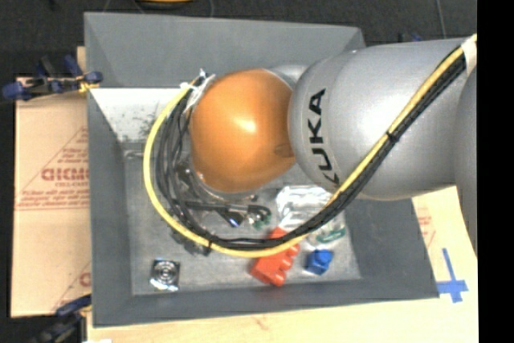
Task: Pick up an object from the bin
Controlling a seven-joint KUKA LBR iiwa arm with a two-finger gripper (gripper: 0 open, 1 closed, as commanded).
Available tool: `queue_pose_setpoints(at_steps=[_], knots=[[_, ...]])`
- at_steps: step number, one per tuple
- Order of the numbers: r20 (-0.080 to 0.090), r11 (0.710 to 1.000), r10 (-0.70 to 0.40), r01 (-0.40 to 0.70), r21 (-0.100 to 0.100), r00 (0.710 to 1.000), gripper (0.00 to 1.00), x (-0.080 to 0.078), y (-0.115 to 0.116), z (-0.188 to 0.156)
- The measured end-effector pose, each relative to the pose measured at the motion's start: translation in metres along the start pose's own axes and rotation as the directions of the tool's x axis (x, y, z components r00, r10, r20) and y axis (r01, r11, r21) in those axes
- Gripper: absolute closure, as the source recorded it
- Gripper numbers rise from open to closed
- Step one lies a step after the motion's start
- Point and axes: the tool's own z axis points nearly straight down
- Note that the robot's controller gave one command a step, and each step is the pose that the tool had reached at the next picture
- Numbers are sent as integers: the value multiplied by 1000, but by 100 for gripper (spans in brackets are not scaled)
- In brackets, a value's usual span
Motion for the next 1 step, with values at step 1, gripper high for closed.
queue_pose_setpoints(at_steps=[1], knots=[[-10,971,-239,239,-6,971,100,30,-12,63]])
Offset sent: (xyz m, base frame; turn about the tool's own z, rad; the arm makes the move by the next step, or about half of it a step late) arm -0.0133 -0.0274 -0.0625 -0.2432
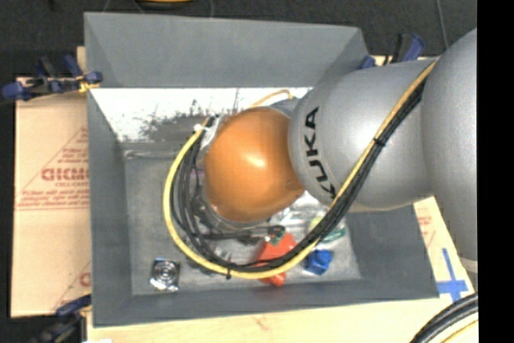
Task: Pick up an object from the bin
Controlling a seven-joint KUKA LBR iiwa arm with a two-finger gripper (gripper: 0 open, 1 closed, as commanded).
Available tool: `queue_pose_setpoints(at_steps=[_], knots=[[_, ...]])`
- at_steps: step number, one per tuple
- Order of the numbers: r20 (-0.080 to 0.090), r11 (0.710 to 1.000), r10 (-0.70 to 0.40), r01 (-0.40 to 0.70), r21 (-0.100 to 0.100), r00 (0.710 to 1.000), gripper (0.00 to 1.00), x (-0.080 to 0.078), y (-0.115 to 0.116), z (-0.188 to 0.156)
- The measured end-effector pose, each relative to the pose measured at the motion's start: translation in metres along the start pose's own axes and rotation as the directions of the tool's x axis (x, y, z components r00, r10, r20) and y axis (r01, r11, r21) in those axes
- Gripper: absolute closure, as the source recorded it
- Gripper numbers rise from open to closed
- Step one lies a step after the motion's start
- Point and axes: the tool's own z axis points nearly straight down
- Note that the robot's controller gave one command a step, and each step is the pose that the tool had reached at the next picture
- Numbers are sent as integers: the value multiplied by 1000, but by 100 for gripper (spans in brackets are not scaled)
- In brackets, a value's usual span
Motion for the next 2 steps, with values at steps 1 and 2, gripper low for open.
queue_pose_setpoints(at_steps=[1,2], knots=[[3,1000,3,-3,1,1000,0,-1,0,-1],[1,1000,-23,23,-3,1000,0,-40,14,79]])
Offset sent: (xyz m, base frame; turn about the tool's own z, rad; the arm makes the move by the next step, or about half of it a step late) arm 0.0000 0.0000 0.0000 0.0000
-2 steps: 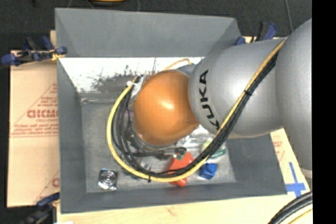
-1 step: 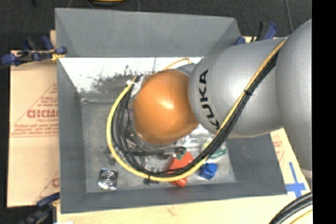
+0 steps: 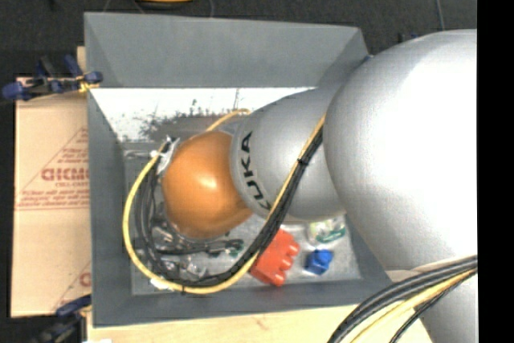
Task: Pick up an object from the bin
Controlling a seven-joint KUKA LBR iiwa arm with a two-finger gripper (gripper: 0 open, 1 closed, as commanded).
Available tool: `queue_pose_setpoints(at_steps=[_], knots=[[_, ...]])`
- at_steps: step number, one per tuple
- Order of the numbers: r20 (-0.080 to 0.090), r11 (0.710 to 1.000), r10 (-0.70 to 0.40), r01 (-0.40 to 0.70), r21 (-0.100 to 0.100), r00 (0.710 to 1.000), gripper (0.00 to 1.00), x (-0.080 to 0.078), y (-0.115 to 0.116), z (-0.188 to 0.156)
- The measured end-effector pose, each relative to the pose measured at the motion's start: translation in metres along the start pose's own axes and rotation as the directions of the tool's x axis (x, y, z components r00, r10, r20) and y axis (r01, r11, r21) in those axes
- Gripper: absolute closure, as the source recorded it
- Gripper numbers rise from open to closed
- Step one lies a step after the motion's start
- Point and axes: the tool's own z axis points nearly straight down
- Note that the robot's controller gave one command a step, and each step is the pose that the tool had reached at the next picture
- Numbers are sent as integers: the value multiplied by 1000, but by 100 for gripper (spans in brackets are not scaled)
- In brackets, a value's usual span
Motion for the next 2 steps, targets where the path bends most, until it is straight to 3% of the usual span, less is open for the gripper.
queue_pose_setpoints(at_steps=[1,2], knots=[[3,1000,6,-6,4,1000,100,0,-2,-4],[11,1000,-4,4,11,1000,100,-16,-12,-154]])
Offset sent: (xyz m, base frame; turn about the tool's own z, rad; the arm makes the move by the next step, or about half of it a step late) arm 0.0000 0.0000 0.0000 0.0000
